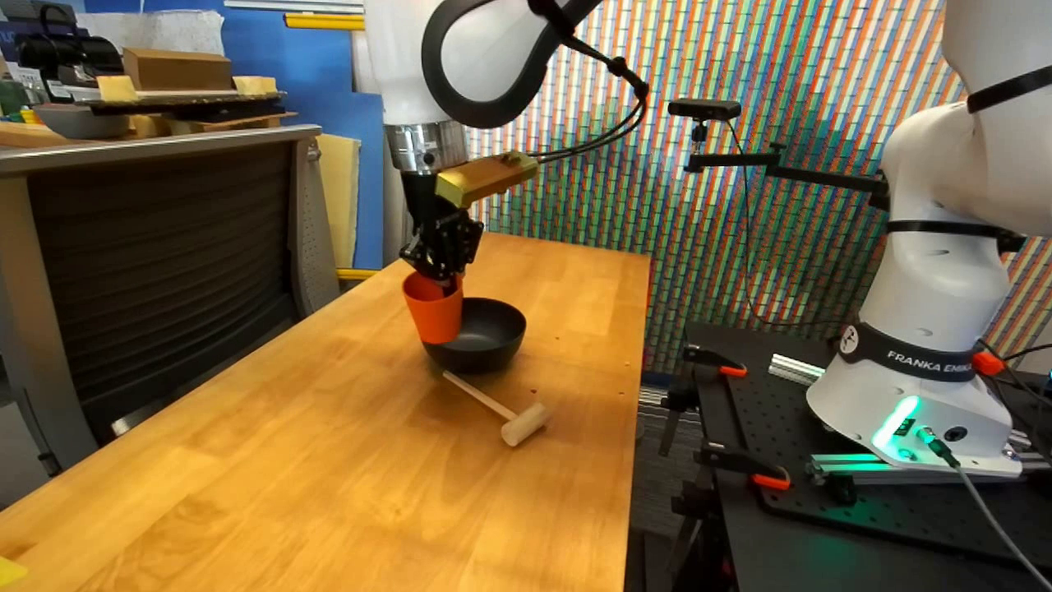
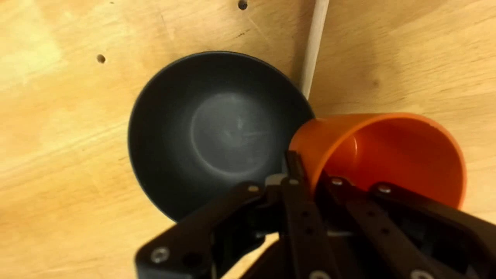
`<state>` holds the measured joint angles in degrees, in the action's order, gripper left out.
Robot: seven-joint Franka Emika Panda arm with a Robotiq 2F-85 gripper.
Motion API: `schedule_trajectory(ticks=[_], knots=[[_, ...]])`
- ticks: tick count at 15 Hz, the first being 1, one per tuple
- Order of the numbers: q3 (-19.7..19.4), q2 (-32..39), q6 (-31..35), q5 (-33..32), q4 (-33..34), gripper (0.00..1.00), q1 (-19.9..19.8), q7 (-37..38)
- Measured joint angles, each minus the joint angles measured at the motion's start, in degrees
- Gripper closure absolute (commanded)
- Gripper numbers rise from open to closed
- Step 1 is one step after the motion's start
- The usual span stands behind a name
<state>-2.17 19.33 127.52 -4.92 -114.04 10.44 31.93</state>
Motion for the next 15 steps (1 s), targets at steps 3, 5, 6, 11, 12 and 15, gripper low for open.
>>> schedule_trajectory(ticks=[3,5,6,11,12,15], knots=[[-1.55,-3.15,2.49,-2.14,-5.45,0.98,-0.02,7.14],[-2.32,-4.85,3.59,-4.49,-8.25,0.98,-0.03,12.15],[-2.57,-5.58,3.89,-5.42,-9.29,0.98,-0.07,14.16],[-2.62,-5.69,4.57,-6.39,-11.9,0.98,-0.4,19.0],[-2.6,-5.12,4.82,-6.39,-12.01,0.98,-0.4,19.27],[-2.61,-2.8,6.65,-6.8,-11.98,0.98,-0.4,19.83]])
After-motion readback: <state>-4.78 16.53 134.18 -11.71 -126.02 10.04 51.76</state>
